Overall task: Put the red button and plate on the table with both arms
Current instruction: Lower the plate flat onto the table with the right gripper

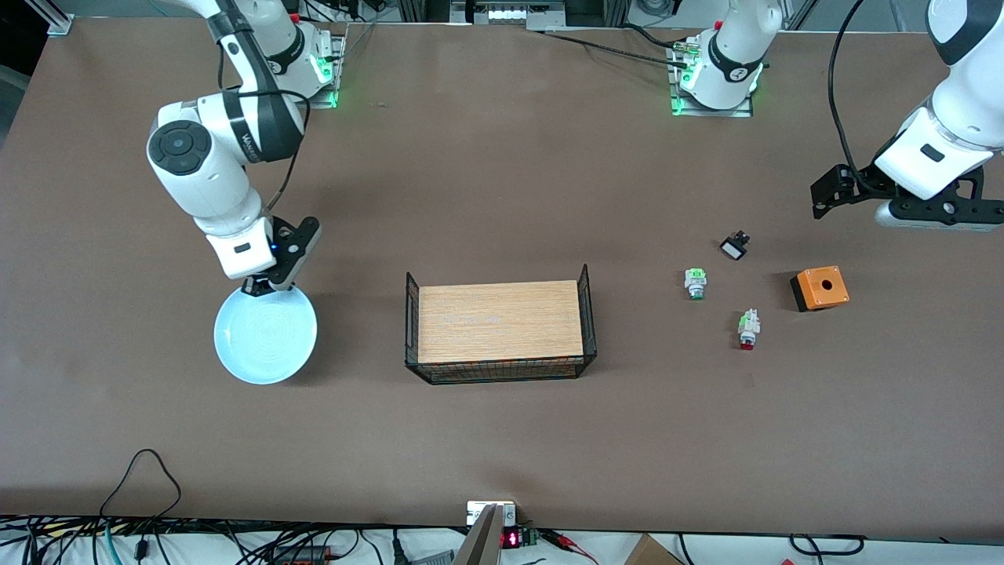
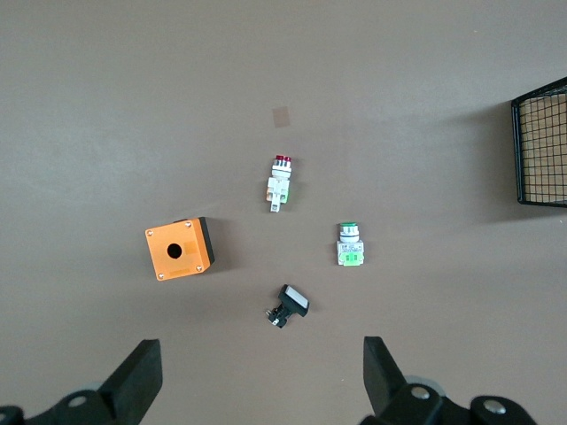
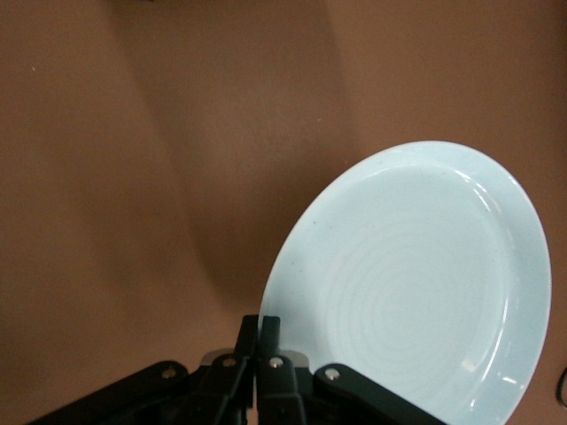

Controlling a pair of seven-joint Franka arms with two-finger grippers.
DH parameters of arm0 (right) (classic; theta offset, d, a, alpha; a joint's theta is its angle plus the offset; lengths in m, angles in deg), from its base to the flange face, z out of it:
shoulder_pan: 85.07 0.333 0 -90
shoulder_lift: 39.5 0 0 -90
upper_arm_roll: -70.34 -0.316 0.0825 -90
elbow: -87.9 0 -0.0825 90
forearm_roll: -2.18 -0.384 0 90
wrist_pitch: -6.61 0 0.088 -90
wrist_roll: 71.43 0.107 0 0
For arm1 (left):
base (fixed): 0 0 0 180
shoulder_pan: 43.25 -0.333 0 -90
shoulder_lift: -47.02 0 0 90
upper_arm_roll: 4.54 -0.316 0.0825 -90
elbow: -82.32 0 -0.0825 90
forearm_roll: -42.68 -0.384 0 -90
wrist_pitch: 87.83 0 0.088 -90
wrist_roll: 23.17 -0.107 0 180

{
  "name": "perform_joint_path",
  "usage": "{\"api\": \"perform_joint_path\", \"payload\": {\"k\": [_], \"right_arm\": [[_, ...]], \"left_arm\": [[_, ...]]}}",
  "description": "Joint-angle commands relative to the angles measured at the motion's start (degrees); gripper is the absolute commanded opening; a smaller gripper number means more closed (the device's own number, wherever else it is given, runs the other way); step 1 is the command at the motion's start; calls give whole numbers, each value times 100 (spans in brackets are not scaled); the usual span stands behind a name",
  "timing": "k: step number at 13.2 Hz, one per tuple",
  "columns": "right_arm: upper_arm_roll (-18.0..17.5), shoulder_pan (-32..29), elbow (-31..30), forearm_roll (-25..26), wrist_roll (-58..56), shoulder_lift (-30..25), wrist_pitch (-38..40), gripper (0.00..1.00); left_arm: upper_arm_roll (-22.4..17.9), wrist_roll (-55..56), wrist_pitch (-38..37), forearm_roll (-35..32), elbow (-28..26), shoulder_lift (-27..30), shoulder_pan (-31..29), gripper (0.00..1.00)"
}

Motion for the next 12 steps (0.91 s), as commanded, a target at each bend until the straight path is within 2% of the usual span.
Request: {"api": "perform_joint_path", "payload": {"k": [1,4,8,12], "right_arm": [[-68,-287,-621,-48,-309,-180,-569,0],[-68,-560,-982,-48,-740,5,-1228,0],[-60,-596,-1088,-40,-864,207,-1501,0],[-60,-798,-1273,-22,-1162,699,-2309,0]], "left_arm": [[34,-47,-78,85,-12,82,-40,100],[42,-47,-174,85,23,91,-22,100],[42,-56,-306,85,120,38,-13,100],[42,-56,-306,85,128,38,-13,100]]}}
